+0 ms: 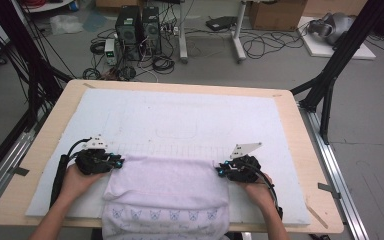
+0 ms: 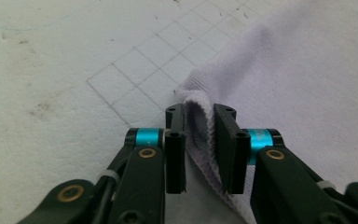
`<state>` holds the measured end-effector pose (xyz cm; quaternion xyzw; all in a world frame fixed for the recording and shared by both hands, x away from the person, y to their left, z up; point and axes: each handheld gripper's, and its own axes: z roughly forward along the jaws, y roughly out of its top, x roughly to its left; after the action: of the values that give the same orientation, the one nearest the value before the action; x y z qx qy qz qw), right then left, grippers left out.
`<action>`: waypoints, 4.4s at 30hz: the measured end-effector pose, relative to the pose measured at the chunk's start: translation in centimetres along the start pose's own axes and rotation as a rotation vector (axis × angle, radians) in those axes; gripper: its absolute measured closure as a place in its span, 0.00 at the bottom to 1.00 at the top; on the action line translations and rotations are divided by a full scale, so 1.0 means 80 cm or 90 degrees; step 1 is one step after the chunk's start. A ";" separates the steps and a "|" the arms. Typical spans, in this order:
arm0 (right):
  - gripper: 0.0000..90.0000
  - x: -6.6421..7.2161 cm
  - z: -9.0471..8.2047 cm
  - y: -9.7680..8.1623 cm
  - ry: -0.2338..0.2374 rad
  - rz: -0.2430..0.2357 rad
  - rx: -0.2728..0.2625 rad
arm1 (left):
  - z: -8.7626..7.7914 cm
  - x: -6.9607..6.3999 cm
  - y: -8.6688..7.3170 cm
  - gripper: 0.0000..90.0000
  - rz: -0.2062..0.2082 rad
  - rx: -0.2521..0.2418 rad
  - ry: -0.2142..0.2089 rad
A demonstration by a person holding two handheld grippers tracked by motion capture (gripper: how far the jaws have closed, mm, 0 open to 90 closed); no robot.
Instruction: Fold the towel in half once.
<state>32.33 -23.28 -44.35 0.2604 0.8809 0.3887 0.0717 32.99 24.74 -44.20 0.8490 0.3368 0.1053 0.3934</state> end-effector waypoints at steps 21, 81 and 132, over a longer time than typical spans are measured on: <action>0.92 -0.049 -0.023 0.049 -0.086 0.027 -0.022 | 0.002 0.021 0.070 0.97 0.004 -0.069 0.111; 0.92 -0.072 -0.011 0.049 -0.024 0.038 -0.052 | 0.008 0.031 0.064 1.00 0.027 -0.061 -0.013; 0.93 -0.066 -0.020 0.045 -0.008 0.034 -0.051 | 0.033 0.001 0.088 0.97 0.059 -0.046 0.063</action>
<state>37.78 -24.97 -41.05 0.2833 0.8569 0.4238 0.0769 37.66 19.91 -40.75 0.8425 0.3123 0.1773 0.4015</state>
